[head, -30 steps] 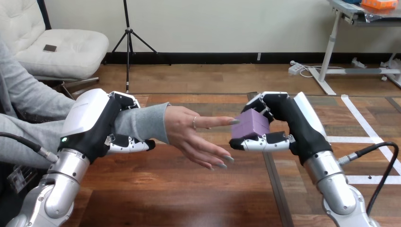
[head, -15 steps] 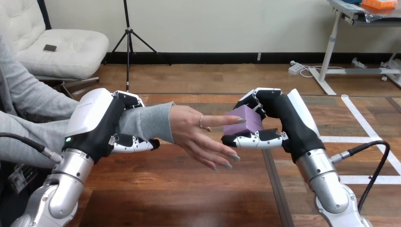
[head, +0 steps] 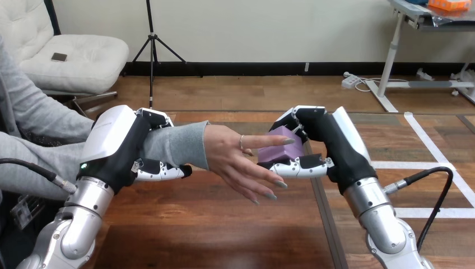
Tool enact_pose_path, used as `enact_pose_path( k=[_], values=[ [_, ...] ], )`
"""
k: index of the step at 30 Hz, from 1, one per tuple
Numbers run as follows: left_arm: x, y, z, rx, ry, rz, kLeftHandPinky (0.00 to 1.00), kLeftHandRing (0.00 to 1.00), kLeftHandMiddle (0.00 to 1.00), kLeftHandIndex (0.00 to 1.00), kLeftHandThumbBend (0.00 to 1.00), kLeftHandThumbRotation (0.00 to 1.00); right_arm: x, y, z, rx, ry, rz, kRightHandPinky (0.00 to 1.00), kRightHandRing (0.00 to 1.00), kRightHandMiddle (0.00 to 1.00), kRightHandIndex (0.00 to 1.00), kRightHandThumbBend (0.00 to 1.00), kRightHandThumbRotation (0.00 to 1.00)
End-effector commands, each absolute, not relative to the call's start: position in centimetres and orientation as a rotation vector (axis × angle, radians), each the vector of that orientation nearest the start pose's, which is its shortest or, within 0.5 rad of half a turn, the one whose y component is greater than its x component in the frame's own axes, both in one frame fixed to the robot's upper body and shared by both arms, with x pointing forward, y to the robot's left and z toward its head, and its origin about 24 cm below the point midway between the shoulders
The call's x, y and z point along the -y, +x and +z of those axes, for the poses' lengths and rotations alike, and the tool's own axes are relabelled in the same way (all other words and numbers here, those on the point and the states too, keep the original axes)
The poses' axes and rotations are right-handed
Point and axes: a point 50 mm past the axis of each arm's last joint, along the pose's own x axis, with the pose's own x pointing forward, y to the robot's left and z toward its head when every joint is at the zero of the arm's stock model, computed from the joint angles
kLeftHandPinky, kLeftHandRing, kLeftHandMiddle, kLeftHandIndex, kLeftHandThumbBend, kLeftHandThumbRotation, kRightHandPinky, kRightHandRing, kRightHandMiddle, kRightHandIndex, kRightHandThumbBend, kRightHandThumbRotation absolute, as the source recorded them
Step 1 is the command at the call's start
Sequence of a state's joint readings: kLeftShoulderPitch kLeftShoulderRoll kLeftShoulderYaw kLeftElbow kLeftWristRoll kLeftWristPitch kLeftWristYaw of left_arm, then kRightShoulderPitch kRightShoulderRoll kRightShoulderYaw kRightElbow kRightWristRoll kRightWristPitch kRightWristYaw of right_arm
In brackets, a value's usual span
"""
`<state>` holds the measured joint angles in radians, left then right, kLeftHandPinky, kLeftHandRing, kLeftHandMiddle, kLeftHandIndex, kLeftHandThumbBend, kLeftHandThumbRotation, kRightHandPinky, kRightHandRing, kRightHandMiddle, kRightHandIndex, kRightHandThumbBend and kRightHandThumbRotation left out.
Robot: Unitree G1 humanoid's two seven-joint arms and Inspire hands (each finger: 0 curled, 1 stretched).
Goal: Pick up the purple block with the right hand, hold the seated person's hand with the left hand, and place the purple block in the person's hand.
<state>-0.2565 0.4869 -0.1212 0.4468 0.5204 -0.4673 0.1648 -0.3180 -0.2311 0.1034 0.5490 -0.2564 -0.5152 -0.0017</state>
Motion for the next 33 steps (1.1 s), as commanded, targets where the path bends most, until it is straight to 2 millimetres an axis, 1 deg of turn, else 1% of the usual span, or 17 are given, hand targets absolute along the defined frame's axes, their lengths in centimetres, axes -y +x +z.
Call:
enact_pose_path(
  k=[1, 23, 33],
  values=[
    [-18.7, 31.0, 10.3, 0.51, 0.879, -0.118, 0.17, 0.22, 0.29, 0.33, 0.72, 0.0, 13.9, 31.4, 7.3, 0.383, -0.466, 0.245, 0.34, 0.35, 0.4, 0.43, 0.85, 0.0],
    [-18.6, 31.0, 10.1, 0.496, 0.867, -0.125, 0.17, 0.22, 0.29, 0.33, 0.71, 0.0, 12.3, 31.5, 6.9, 0.353, -0.436, 0.299, 0.33, 0.36, 0.4, 0.43, 0.84, 0.0],
    [-18.5, 31.0, 10.0, 0.489, 0.86, -0.122, 0.17, 0.23, 0.29, 0.33, 0.71, 0.0, 11.6, 31.4, 6.7, 0.345, -0.433, 0.306, 0.33, 0.36, 0.4, 0.42, 0.85, 0.0]
  ],
)
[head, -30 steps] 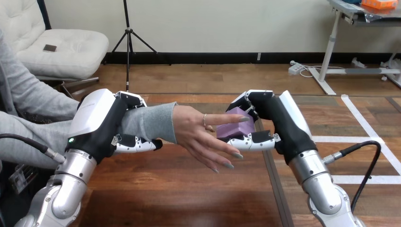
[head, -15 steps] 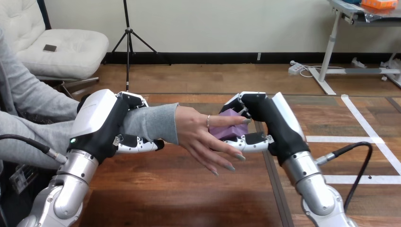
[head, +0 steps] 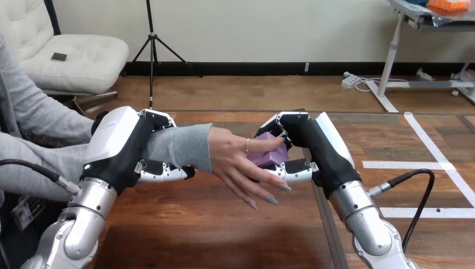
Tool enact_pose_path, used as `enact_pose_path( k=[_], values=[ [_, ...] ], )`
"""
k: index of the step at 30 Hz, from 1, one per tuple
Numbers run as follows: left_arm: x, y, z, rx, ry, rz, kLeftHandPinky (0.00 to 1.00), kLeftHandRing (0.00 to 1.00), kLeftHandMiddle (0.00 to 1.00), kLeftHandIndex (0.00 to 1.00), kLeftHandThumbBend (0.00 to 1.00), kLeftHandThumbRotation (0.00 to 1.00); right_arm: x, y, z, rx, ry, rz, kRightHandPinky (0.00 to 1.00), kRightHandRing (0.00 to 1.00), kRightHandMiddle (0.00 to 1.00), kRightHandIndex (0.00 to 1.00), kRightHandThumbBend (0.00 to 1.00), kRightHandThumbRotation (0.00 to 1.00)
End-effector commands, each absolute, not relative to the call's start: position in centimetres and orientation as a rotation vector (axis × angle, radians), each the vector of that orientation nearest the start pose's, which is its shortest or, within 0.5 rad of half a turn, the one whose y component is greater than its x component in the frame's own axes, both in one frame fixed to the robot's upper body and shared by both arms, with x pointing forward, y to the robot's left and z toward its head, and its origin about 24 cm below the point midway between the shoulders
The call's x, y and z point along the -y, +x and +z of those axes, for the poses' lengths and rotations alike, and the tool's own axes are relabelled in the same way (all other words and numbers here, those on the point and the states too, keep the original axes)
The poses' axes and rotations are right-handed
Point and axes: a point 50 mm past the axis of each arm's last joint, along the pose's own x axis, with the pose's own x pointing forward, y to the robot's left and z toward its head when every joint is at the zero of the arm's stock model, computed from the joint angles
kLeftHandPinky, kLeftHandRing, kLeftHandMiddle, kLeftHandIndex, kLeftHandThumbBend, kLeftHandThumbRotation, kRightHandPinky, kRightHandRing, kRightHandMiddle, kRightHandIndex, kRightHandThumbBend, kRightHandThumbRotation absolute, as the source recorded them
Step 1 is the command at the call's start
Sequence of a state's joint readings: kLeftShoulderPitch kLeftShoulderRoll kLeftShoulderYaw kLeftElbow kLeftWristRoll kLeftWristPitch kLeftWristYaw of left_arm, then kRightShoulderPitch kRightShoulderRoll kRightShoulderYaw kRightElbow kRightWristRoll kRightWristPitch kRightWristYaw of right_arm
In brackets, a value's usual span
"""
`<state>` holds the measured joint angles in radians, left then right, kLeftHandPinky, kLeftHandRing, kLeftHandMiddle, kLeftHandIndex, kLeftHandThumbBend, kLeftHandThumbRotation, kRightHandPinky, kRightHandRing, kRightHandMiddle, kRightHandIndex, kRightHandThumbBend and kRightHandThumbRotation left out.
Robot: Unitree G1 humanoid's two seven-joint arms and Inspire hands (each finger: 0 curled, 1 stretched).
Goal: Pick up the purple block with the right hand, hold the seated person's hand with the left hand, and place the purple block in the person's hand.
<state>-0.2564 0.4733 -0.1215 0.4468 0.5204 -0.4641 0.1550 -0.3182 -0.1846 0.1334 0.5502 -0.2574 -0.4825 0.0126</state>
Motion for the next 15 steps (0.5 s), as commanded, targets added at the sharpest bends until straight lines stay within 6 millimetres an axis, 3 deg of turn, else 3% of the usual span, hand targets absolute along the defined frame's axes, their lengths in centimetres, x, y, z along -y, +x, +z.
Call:
enact_pose_path(
  k=[1, 15],
  values=[
    [-18.51, 30.96, 9.96, 0.489, 0.861, -0.122, 0.17, 0.23, 0.29, 0.33, 0.71, 0.0, 11.52, 31.4, 6.68, 0.344, -0.432, 0.306, 0.33, 0.36, 0.4, 0.42, 0.85, 0.0],
    [-18.57, 30.89, 9.95, 0.495, 0.86, -0.127, 0.17, 0.22, 0.29, 0.33, 0.71, 0.0, 10.87, 31.29, 6.53, 0.34, -0.413, 0.32, 0.31, 0.34, 0.4, 0.42, 0.86, 0.0]
  ],
)
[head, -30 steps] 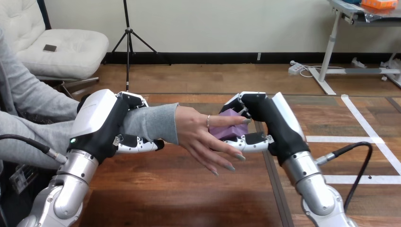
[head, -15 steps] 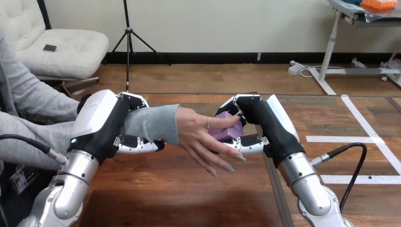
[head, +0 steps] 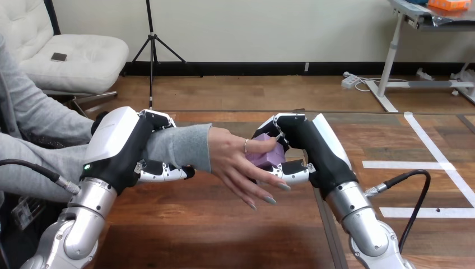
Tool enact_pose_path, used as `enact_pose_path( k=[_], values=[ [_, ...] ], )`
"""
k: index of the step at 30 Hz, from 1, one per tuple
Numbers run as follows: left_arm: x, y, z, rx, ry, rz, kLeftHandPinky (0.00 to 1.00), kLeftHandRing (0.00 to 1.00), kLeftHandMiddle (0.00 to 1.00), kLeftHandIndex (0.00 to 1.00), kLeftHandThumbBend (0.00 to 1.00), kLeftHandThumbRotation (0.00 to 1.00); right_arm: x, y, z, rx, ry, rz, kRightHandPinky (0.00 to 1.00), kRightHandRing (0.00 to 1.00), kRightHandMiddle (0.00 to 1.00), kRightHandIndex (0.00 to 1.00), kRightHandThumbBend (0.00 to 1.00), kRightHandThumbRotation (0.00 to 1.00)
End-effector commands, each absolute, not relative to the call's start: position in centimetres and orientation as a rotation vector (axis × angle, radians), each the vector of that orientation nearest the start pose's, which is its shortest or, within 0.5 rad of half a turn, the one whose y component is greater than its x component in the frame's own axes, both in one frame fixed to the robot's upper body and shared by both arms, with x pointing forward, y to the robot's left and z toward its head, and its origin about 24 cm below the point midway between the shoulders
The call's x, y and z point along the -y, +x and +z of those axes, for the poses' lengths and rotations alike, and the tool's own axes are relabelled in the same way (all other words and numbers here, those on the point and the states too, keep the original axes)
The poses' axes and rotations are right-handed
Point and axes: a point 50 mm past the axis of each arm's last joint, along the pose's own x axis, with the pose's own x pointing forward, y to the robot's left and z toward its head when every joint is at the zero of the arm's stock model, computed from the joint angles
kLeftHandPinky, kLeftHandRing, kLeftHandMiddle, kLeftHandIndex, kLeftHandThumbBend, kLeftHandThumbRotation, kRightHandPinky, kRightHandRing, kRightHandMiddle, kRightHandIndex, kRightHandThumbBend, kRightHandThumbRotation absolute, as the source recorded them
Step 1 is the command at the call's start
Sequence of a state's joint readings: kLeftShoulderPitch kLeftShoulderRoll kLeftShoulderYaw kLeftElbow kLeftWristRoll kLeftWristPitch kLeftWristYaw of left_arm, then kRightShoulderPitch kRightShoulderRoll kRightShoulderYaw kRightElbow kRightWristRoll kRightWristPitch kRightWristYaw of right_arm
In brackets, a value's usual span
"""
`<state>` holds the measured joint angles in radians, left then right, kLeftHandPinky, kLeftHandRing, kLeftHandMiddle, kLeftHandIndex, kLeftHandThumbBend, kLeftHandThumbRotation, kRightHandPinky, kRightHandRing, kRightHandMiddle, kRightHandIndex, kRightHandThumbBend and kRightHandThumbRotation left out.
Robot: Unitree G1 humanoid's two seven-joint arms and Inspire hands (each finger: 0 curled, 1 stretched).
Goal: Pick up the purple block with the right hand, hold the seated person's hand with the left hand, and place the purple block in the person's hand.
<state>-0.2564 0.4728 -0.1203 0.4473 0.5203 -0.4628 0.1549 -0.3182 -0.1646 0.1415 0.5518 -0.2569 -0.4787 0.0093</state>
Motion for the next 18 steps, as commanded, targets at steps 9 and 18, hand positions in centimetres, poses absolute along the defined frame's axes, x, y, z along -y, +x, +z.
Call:
enact_pose_path(
  k=[9, 18],
  values=[
    [-18.61, 30.84, 9.96, 0.499, 0.861, -0.122, 0.17, 0.22, 0.29, 0.33, 0.71, 0.0, 10.78, 31.26, 6.49, 0.337, -0.418, 0.322, 0.31, 0.34, 0.39, 0.42, 0.85, 0.0],
    [-18.69, 30.8, 9.91, 0.494, 0.866, -0.121, 0.17, 0.22, 0.29, 0.33, 0.71, 0.0, 10.94, 31.26, 6.38, 0.33, -0.409, 0.323, 0.3, 0.34, 0.39, 0.42, 0.85, 0.0]
  ],
)
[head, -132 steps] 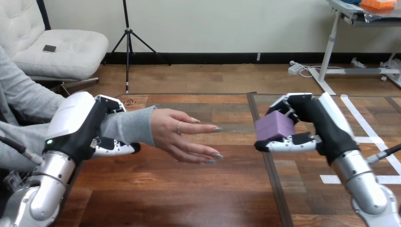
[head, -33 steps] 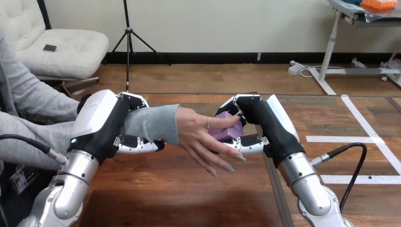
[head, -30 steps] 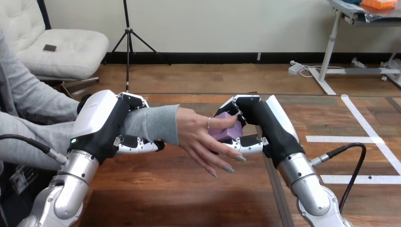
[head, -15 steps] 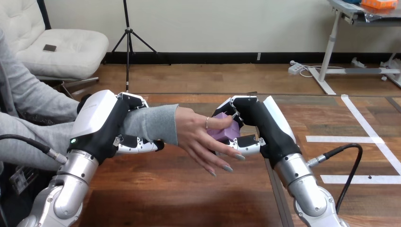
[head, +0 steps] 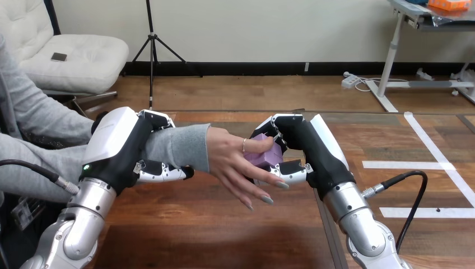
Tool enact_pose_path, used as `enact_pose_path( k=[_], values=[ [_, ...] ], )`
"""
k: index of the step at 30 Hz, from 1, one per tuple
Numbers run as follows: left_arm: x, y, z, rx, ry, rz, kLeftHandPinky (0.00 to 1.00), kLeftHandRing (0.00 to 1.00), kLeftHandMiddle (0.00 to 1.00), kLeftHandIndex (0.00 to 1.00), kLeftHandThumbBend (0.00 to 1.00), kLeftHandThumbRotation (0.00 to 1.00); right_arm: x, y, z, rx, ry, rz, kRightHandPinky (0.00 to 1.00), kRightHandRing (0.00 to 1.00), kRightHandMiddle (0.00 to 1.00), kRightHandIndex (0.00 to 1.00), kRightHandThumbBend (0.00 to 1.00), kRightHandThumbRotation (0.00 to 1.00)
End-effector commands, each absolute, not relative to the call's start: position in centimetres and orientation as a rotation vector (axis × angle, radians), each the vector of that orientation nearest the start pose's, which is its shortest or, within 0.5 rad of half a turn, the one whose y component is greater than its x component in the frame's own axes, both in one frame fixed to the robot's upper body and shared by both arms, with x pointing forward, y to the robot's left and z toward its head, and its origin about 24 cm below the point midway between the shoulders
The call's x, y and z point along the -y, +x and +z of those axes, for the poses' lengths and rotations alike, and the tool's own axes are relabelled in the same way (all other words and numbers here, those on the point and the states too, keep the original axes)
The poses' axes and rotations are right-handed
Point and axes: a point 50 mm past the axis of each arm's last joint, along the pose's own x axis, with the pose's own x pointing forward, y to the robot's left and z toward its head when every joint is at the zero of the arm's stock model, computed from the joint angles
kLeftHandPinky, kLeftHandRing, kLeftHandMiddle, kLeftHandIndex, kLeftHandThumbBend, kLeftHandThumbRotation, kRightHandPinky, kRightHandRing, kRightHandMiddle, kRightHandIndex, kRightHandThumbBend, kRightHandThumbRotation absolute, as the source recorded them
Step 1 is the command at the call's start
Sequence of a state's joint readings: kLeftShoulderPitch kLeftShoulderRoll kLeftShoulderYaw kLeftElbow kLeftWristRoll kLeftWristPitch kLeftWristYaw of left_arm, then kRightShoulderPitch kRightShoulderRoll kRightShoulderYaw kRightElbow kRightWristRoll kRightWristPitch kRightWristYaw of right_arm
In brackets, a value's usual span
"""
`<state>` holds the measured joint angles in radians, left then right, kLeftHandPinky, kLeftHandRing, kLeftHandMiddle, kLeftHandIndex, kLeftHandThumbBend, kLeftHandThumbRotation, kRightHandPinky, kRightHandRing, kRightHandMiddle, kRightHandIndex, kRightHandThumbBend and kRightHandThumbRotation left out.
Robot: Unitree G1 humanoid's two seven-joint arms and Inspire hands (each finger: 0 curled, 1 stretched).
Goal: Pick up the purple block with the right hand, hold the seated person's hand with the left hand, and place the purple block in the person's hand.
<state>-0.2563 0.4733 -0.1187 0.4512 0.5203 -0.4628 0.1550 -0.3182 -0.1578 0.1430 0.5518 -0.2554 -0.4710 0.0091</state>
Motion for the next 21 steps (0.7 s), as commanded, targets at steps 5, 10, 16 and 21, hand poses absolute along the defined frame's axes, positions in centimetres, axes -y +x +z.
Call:
enact_pose_path(
  k=[5, 10, 16, 21],
  values=[
    [-18.72, 30.74, 9.82, 0.487, 0.86, -0.119, 0.17, 0.22, 0.29, 0.33, 0.71, 0.0, 11.02, 31.27, 6.35, 0.328, -0.417, 0.322, 0.3, 0.33, 0.39, 0.42, 0.85, 0.0],
    [-18.72, 30.69, 9.8, 0.488, 0.846, -0.125, 0.18, 0.23, 0.3, 0.33, 0.72, 0.0, 11.12, 31.3, 6.31, 0.322, -0.429, 0.328, 0.31, 0.34, 0.39, 0.42, 0.85, 0.0],
    [-18.78, 30.51, 9.76, 0.48, 0.862, -0.121, 0.24, 0.3, 0.36, 0.38, 0.75, 0.01, 11.33, 31.29, 6.22, 0.294, -0.398, 0.338, 0.33, 0.38, 0.42, 0.45, 0.87, 0.0],
    [-18.92, 30.37, 9.82, 0.474, 0.904, -0.137, 0.3, 0.37, 0.42, 0.44, 0.75, 0.08, 11.63, 31.23, 6.08, 0.268, -0.383, 0.345, 0.36, 0.41, 0.45, 0.48, 0.89, 0.0]
  ],
)
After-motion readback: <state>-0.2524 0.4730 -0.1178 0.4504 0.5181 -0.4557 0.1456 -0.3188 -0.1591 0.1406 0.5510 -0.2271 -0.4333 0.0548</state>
